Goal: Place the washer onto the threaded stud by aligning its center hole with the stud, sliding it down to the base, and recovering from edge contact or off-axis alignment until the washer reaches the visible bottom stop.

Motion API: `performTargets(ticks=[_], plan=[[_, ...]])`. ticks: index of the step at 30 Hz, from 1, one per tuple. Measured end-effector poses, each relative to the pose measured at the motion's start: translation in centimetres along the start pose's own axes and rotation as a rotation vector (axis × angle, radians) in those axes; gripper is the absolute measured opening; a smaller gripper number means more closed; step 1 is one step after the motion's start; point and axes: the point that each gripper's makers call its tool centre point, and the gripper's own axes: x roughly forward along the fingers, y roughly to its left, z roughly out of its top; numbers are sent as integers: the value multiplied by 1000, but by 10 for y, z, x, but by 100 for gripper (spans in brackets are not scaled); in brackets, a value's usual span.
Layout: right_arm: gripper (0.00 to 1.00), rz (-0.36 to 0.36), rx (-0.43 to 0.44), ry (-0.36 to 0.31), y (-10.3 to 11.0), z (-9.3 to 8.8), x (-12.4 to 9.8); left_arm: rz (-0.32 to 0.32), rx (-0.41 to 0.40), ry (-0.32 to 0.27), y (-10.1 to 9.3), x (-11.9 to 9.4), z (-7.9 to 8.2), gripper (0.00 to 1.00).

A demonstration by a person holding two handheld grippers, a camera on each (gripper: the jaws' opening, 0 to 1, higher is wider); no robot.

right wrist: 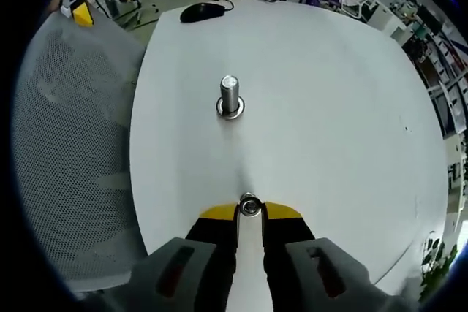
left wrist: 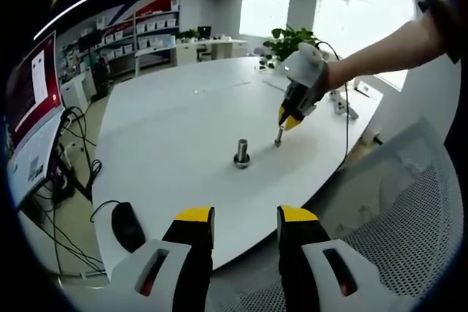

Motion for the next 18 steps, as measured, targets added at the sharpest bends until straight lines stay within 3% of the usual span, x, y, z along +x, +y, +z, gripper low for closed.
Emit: performTargets(ticks=[18], plan=[[14, 40, 9, 67, -2, -8, 30, -3, -2, 1, 0, 0, 0, 32]])
